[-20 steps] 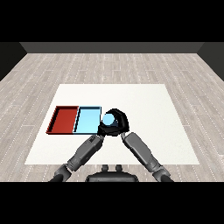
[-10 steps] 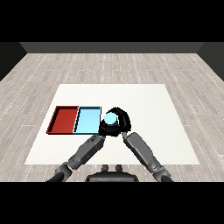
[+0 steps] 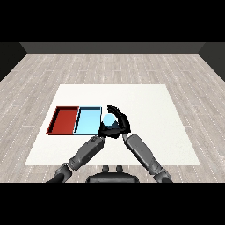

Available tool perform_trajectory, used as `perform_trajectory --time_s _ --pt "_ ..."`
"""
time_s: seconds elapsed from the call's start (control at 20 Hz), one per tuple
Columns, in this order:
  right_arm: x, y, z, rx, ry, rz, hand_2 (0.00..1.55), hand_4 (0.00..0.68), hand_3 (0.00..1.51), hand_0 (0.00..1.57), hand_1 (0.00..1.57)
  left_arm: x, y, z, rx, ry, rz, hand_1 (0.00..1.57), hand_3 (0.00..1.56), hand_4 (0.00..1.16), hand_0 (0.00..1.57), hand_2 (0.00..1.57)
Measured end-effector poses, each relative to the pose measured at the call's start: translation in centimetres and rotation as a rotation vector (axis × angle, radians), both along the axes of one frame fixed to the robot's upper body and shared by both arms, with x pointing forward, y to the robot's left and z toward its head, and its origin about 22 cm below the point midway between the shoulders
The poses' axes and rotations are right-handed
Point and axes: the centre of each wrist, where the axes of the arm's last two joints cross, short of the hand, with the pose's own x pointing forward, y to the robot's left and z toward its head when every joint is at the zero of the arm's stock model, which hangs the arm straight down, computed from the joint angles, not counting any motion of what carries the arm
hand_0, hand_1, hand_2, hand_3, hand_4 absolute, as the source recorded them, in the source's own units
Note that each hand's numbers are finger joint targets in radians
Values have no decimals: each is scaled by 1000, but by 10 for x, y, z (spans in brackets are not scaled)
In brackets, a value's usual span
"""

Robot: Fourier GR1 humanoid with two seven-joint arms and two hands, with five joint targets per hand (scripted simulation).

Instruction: Pick the blue can and put it in the blue box

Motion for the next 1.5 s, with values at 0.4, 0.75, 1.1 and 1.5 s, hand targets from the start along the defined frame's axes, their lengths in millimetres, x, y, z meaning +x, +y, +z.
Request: perform_trajectory --time_s 0.4,0.75,1.1,1.5 --pt "1 -15 2 47 -20 -45 0 0 0 0 0 5 6 -1 28 -14 43 1571 1533 1149 1571 1571" --pt "-10 -62 5 180 -72 -116 0 0 0 0 0 21 27 5 84 -26 112 1571 1535 1151 1571 1571" --pt "-19 -109 -6 278 -69 -233 0 0 0 0 0 50 87 22 214 -26 203 1571 1525 1151 1571 1571" --pt "-31 -134 -19 309 -47 -271 0 0 0 0 0 76 137 25 480 100 347 1571 1480 1027 1571 1565"
